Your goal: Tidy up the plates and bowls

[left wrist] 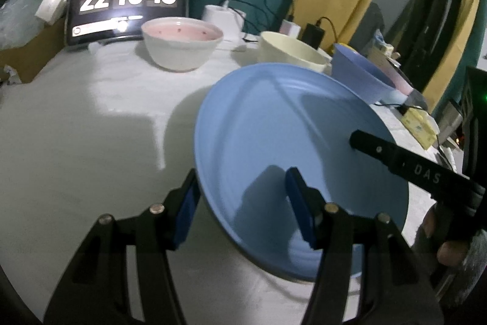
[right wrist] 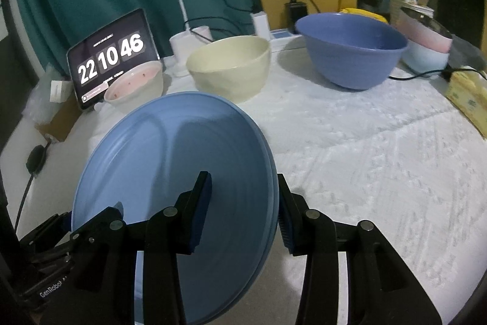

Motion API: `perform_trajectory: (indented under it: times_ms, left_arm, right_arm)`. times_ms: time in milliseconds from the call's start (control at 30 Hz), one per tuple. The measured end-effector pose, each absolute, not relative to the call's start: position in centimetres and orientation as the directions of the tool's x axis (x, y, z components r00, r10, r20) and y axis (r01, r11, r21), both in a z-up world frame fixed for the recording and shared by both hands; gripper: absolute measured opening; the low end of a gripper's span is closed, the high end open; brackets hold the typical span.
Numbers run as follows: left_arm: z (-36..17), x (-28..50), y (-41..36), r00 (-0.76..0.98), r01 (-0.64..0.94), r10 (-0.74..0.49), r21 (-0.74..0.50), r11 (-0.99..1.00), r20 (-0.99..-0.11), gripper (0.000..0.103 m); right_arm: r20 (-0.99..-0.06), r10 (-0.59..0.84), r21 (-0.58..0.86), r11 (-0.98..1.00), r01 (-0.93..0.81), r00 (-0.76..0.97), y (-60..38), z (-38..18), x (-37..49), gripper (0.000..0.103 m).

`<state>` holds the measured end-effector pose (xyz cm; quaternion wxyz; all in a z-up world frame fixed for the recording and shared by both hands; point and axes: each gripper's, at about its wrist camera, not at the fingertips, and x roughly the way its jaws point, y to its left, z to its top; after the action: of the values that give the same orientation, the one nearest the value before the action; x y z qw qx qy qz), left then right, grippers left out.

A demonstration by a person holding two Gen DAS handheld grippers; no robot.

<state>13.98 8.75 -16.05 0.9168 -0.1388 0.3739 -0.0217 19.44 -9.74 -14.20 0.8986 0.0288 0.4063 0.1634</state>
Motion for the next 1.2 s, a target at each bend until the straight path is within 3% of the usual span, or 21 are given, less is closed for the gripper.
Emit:
perform_trajectory:
  times_ms: [600,967,1200]
  left_arm:
    - [-17.2,14.9,10.6,0.678,-0.14,-0.066,-0.216,0.966,-0.732,0.058]
    - [-14.6,13.6,10.5,0.727,-0.201,0.063,-0.124,0.972,-0.684,0.059]
    - [-12.3,13.3,8.7,0.76,-0.172,0.058,-0.114,0.979,-0.648,0.059]
  right_arm:
    - [-0.762,0.344,0.192,0.929,-0.315,0.549,-6.4,-16.7,21.6,0.045]
    - [-0.732,0.356,0.196,0.927,-0.32,0.581,-8.6,-15.8,21.1,0.045]
    - [-0.699,0.362,0.205,0.928,-0.312,0.616,-11.0,-14.0,20.6,0.045]
